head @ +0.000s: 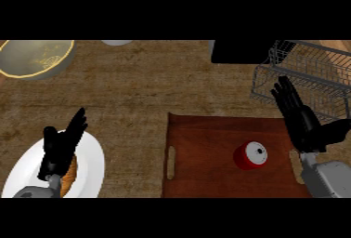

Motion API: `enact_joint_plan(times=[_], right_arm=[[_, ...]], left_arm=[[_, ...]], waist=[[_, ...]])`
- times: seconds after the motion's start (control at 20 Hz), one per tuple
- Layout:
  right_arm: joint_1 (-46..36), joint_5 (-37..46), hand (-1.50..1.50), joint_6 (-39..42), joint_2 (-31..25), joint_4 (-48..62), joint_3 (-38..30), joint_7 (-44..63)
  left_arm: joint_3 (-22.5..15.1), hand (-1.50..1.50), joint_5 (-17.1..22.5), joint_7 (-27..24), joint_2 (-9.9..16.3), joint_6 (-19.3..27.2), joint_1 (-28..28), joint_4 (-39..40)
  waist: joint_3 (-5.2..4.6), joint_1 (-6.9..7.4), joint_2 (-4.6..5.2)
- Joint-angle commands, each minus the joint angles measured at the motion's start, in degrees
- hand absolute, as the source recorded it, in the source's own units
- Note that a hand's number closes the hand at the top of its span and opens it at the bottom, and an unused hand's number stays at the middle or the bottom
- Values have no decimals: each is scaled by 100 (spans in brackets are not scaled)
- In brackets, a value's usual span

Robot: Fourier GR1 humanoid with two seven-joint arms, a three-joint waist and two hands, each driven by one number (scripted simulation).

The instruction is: Pick the can from the tray and place it in the tiered basket

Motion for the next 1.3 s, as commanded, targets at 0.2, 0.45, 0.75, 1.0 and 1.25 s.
enact_joint_plan(times=[0.2,0.45,0.75,1.0,1.25], right_arm=[[700,-100,150,-1235,312,-1203,-478,371],[1703,580,-150,-3257,86,-157,-1081,928],[3064,1519,-150,-4431,-392,-2815,-165,1909],[3638,1886,-150,-3451,-2058,-3350,426,3158],[3291,1922,-150,-2793,-3484,-4320,396,4945]], left_arm=[[391,0,-734,-604,590,420,-344,-440],[378,0,-708,-629,540,436,-224,-405],[316,0,-824,-399,532,400,-517,-503],[226,0,-902,-480,482,409,-452,-580],[214,0,-903,-323,446,326,-851,-484]], waist=[[-4,-214,-122],[-40,-483,-117],[-36,-326,-98],[-63,-181,-46],[-54,-58,-10]])
